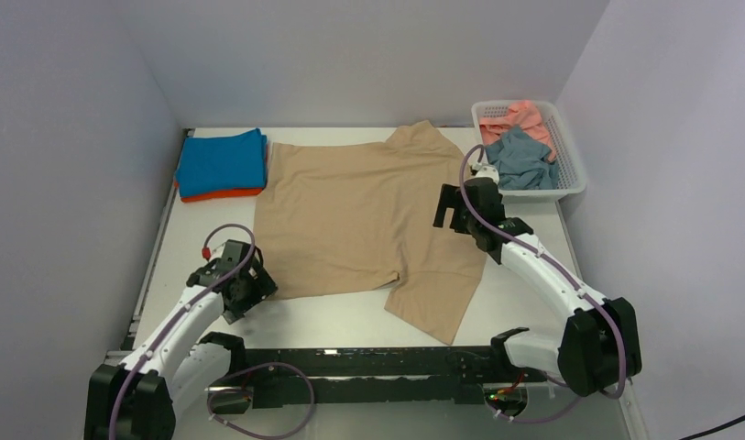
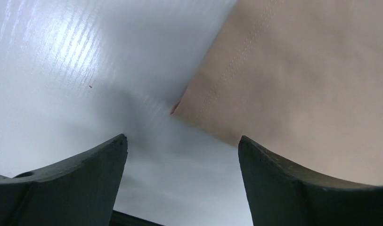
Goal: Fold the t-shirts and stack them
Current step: Flatten out the tshirt, then grab the side of the flattened tshirt closest away from the robot with both arms
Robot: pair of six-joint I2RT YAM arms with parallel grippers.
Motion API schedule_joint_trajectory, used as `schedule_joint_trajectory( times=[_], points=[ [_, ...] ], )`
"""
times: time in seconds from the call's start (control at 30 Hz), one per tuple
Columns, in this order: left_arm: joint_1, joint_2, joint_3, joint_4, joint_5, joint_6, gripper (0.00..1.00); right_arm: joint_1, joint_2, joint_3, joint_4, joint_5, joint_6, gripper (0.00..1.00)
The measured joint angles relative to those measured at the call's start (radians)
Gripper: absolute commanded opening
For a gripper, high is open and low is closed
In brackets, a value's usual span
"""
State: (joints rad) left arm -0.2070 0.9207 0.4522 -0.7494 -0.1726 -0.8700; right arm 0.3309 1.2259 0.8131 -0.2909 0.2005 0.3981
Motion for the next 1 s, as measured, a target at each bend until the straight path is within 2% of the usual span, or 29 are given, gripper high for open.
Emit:
schedule_joint_trajectory(
  times=[0.13, 0.2, 0.33, 0.43, 0.47, 0.53, 0.57, 0.87, 1.0],
  points=[
    [0.001, -0.027, -0.022, 0.015, -0.037, -0.056, 0.75, 0.0, -0.019, -0.002, 0.002, 0.006, 0.011, 1.0],
    [0.001, -0.005, -0.021, 0.032, -0.052, -0.073, 0.73, 0.0, -0.019, -0.003, 0.001, 0.009, 0.014, 1.0],
    [0.002, 0.062, -0.002, 0.061, -0.072, -0.094, 0.51, 0.0, -0.018, -0.008, 0.0, 0.013, 0.015, 1.0],
    [0.005, 0.112, 0.011, 0.101, -0.076, -0.098, 0.39, 0.0, -0.018, -0.008, 0.0, 0.024, 0.018, 1.0],
    [0.005, 0.123, 0.013, 0.118, -0.075, -0.099, 0.3, 0.0, -0.018, -0.008, -0.001, 0.028, 0.018, 1.0],
    [0.006, 0.145, 0.017, 0.15, -0.071, -0.105, 0.02, 0.0, -0.017, -0.008, -0.002, 0.035, 0.018, 1.0],
    [0.006, 0.158, 0.018, 0.173, -0.067, -0.109, 0.0, 0.0, -0.017, -0.008, -0.003, 0.038, 0.018, 1.0],
    [0.024, 0.215, 0.048, 0.236, -0.049, -0.1, 0.0, 0.01, -0.017, -0.008, -0.079, 0.047, 0.027, 1.0],
    [0.059, 0.224, 0.057, 0.237, -0.053, -0.084, 0.0, 0.093, -0.032, -0.008, -0.169, 0.01, 0.05, 0.96]
  ],
)
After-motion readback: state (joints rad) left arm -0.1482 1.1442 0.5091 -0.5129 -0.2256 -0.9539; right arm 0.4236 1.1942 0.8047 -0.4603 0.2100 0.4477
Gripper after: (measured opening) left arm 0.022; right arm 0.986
